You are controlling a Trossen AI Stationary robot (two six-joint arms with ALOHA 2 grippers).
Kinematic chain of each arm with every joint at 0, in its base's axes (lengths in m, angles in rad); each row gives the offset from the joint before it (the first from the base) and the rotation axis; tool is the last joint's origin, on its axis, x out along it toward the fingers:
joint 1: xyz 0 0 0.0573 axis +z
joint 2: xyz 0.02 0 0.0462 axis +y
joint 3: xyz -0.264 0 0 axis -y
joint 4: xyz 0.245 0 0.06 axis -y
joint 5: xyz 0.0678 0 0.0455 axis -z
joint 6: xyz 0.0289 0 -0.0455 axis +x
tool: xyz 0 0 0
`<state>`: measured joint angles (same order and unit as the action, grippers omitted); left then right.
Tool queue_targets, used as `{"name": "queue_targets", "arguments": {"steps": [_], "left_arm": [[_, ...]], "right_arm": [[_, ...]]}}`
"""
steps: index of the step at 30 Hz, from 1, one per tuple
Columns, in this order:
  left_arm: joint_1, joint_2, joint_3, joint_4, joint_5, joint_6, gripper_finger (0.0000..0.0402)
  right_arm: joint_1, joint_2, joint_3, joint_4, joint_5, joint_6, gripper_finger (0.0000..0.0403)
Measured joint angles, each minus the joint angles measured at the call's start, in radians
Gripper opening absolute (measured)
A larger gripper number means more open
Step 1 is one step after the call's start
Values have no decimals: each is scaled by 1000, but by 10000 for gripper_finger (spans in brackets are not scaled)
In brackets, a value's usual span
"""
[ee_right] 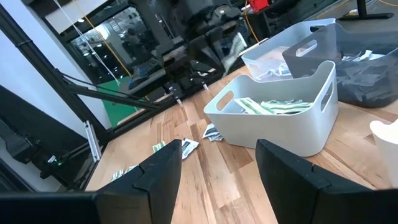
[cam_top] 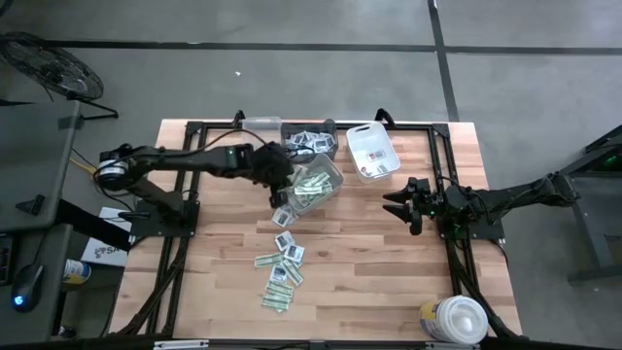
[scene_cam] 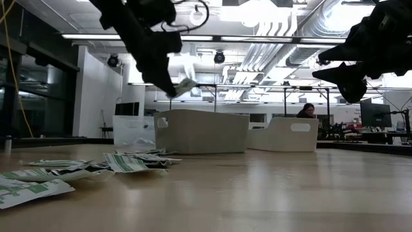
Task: Pick & Place First Aid Supplies
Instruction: Put the bandage pack into the gray bin
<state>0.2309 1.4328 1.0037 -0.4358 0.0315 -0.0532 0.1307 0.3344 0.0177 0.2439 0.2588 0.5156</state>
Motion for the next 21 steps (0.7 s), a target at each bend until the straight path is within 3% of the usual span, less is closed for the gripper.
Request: {"name": "queue_targets", "arguments": {"steps": [9,17,21], "left_arm": [[38,107,0,95,93,20,1],[38,141,-1,98,82,39,3],[38,141,-1,98,64,70,32]], "right_arm": [[0,0,0,0,0,0,200],[0,0,0,-1,0,0,200],[0,0,0,-1,0,0,200]]}}
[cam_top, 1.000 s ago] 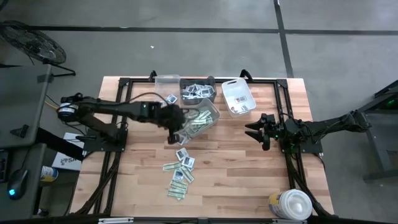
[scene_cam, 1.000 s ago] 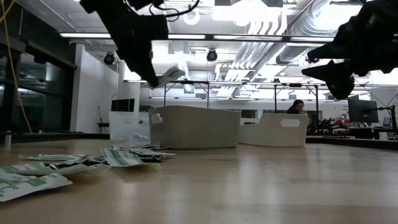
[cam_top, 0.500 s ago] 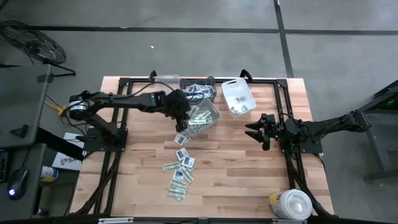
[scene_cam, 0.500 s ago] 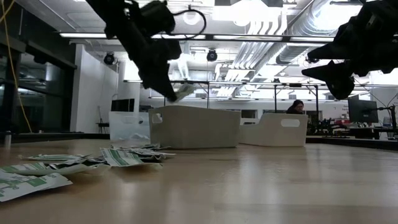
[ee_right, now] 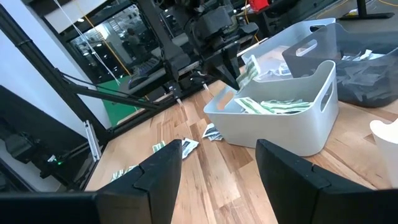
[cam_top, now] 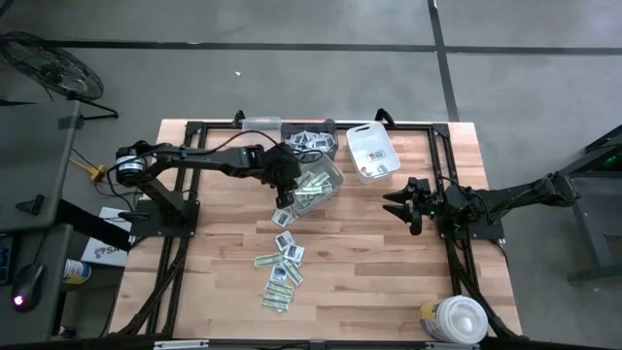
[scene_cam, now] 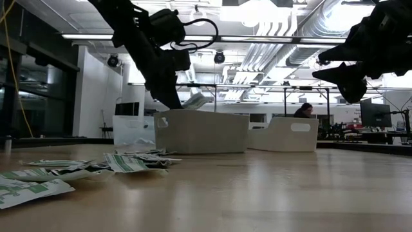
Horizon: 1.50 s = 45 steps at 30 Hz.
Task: Pick & Place First Aid Supplies
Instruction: Put the bandage pack into the gray bin, then put the towelette pack into the black bin
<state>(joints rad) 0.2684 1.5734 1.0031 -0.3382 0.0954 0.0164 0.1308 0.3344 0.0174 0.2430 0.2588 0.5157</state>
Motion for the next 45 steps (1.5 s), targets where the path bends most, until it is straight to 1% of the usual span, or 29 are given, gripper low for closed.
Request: {"name": "queue_targets", "arguments": {"steps": [6,10,12,18,23,31,39,45], "left_arm": [[0,0,0,0,2,44,90],[0,-16,0,-13,5,108,108],[0,-37,13,-41,-1,151,110],[0,-109,57,-202,-8,296,110],[-22,-152,57,-297,-29,345,110],[-96,-179,57,-378,-41,346,111],[-238,-183,53,-430,-119,315,111],[-258,-219,-24,-440,-120,244,111]], "right_arm": [[0,0,0,0,0,0,200],[0,0,0,0,0,0,200],[0,0,0,1,0,0,200],[0,0,0,0,0,0,200],[0,0,0,1,0,0,200],[0,0,0,0,0,0,200],[0,0,0,1,0,0,200],[0,0,0,1,0,0,200]]}}
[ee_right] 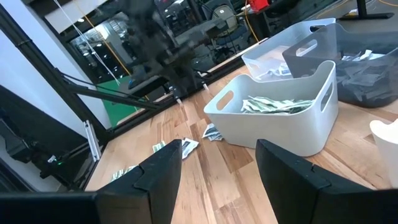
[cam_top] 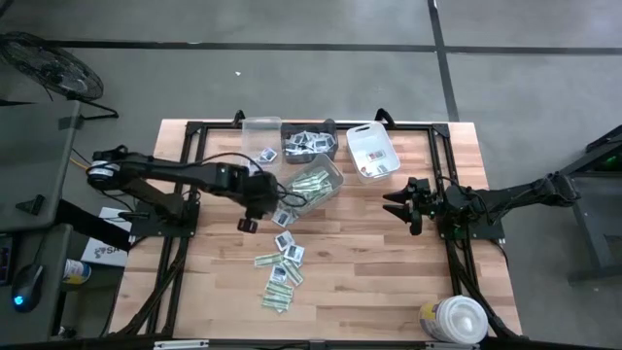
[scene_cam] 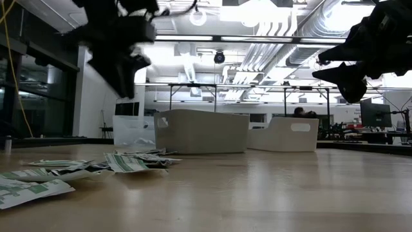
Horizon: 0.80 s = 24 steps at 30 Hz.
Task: Pick & Place First Aid Supplies
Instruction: Put the towelette pack into the black bin
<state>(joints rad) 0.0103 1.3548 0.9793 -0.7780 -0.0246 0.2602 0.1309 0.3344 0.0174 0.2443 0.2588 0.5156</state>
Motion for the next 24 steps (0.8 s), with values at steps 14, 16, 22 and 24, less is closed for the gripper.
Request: {"name": "queue_targets", "arguments": {"steps": [14,16,22,24], "left_arm": [[-71,4,-250,397,16,236,111],[-70,4,-276,436,16,260,111],[-69,4,-290,441,11,330,121],[-67,4,-290,443,11,360,139]], "right_arm": [[0,0,0,0,0,0,200],[0,0,0,0,0,0,200],[0,0,0,0,0,0,200],[0,0,0,0,0,0,200]]}}
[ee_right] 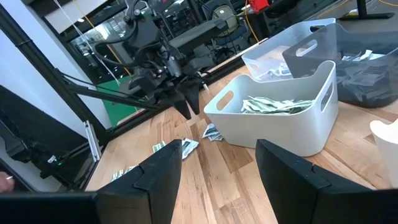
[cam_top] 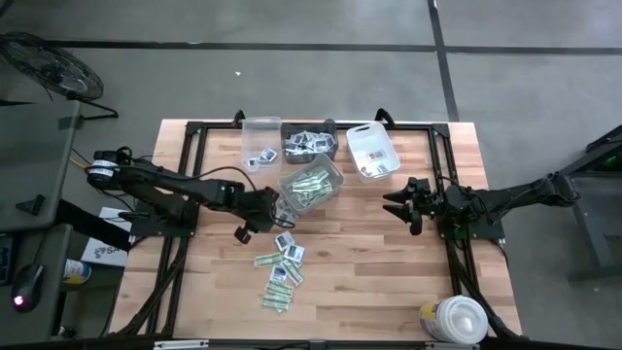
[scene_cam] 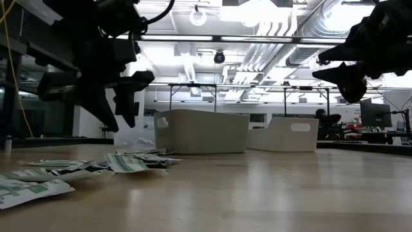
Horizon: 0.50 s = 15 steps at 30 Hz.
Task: Pick & Place First Aid Supplies
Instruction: Put the towelette pack into the black bin
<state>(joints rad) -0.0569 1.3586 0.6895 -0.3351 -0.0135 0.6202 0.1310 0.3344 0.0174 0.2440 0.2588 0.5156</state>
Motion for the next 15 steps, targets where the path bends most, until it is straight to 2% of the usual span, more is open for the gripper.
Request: {"name": "queue_targets", "arguments": {"steps": [5,8,15], "left_arm": [[12,25,0,19,-27,30,200],[11,56,2,72,-46,31,222],[11,113,0,105,-45,22,225]], "right_arm": [[0,0,0,0,0,0,200],[0,0,0,0,0,0,200],[0,0,0,0,0,0,200]]}}
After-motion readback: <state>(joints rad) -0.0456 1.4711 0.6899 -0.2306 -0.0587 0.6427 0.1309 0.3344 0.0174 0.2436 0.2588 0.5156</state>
